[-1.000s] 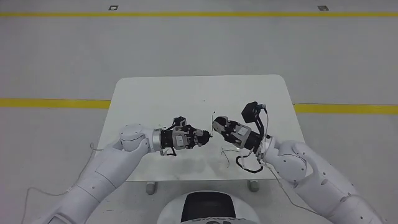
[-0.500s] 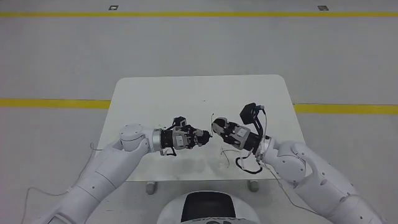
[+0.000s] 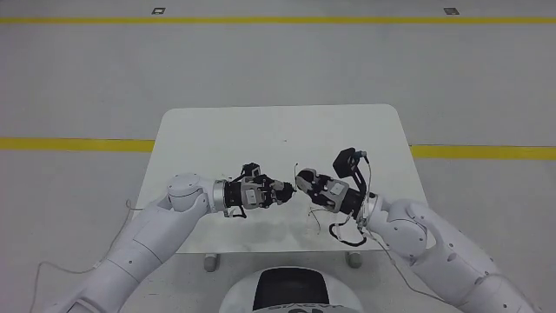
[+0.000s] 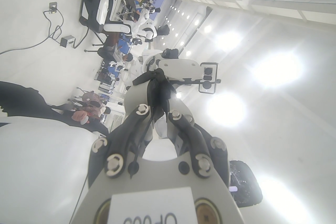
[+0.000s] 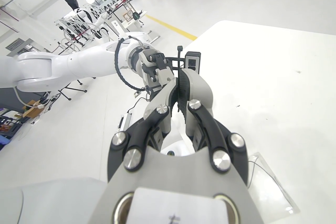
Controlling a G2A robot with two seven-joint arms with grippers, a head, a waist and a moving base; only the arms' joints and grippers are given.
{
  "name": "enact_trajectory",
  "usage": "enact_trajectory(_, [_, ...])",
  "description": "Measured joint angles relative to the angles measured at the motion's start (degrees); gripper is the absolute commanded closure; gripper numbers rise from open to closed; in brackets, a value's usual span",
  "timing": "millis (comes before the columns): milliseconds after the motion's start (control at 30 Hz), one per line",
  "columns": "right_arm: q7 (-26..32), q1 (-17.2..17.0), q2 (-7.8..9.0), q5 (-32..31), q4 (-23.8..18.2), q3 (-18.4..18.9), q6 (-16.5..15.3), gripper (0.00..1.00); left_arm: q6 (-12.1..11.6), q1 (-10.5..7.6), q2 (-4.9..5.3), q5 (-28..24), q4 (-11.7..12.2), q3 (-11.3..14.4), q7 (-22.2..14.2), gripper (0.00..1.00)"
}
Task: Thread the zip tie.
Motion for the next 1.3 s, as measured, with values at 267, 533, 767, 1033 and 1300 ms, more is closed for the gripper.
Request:
enact_trajectory(267, [0.1, -0.9, 0.55, -0.1, -0.6, 0.8, 0.0, 1.0, 0.0, 0.0, 0.0, 0.0, 0.0, 0.0, 0.0, 1.0])
enact_trajectory(533, [0.4, -2.2, 1.18, -0.2, -1.5, 1.6, 0.0, 1.0, 0.0, 0.0, 0.0, 0.0, 0.0, 0.0, 0.0, 1.0])
enact_trajectory(767, [0.5, -2.1, 1.25, 0.1, -1.3, 0.7, 0.0, 1.0, 0.0, 0.0, 0.0, 0.0, 0.0, 0.0, 0.0, 1.0])
enact_trajectory(1033, [-0.2, -1.6, 1.24, 0.9, -0.6, 0.2, 0.0, 0.47, 0.0, 0.0, 0.0, 0.0, 0.0, 0.0, 0.0, 1.0])
enact_trajectory(1300, [-0.6, -3.3, 1.96, 3.8, -0.6, 2.7, 0.0, 0.0, 0.0, 0.0, 0.0, 0.0, 0.0, 0.0, 0.0, 1.0])
